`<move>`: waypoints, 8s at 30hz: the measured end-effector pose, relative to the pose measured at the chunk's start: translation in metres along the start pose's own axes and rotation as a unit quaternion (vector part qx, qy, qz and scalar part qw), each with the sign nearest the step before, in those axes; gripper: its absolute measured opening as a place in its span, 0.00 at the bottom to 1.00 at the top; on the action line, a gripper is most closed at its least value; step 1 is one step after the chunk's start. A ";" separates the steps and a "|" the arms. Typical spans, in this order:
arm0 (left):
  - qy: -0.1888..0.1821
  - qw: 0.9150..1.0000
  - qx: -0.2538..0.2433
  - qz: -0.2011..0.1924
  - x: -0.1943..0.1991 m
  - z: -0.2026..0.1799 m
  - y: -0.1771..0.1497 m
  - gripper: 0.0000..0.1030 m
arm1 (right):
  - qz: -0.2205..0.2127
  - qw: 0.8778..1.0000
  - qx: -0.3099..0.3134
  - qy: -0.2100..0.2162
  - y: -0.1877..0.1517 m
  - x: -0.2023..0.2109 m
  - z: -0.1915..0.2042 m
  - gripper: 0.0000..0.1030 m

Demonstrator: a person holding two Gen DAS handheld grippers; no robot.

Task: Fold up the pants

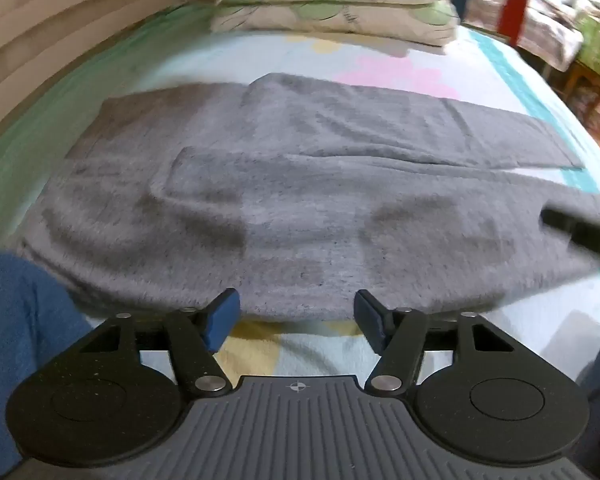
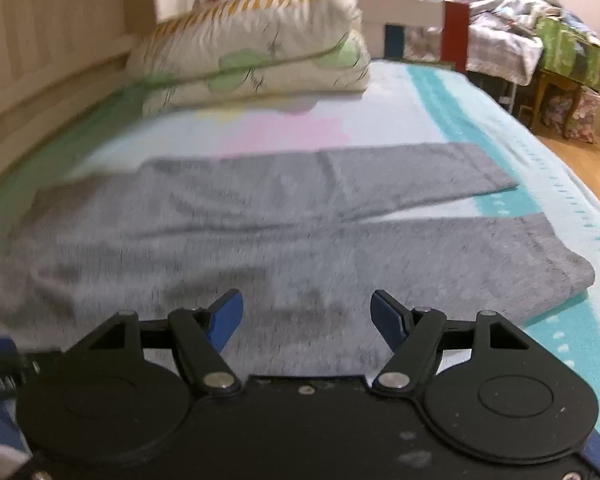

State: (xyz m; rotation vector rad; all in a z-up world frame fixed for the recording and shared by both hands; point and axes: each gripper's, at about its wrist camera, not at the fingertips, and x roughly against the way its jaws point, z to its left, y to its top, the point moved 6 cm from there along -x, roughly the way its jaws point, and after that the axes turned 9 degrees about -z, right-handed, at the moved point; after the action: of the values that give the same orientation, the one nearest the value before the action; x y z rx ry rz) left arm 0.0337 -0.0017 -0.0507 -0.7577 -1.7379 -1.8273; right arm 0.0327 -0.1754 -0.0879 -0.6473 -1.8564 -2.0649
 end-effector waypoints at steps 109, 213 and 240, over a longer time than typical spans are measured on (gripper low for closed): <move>-0.107 0.976 -0.187 -0.040 -0.208 -0.028 0.153 0.08 | 0.084 0.996 -0.034 0.019 0.055 -0.182 -0.090 0.22; -0.153 0.974 -0.165 -0.008 -0.283 -0.037 0.210 0.31 | 0.060 0.988 -0.091 -0.113 0.127 -0.334 -0.296 0.11; -0.027 0.999 -0.025 -0.031 -0.132 0.195 0.165 0.81 | 0.012 0.985 -0.032 0.169 0.108 -0.175 0.027 0.20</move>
State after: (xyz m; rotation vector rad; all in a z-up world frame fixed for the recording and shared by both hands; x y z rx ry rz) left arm 0.2530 0.1809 -0.0184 -0.7882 -1.7736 -1.9134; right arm 0.2403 -0.1771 -0.0824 -0.3057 -1.5886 -2.0750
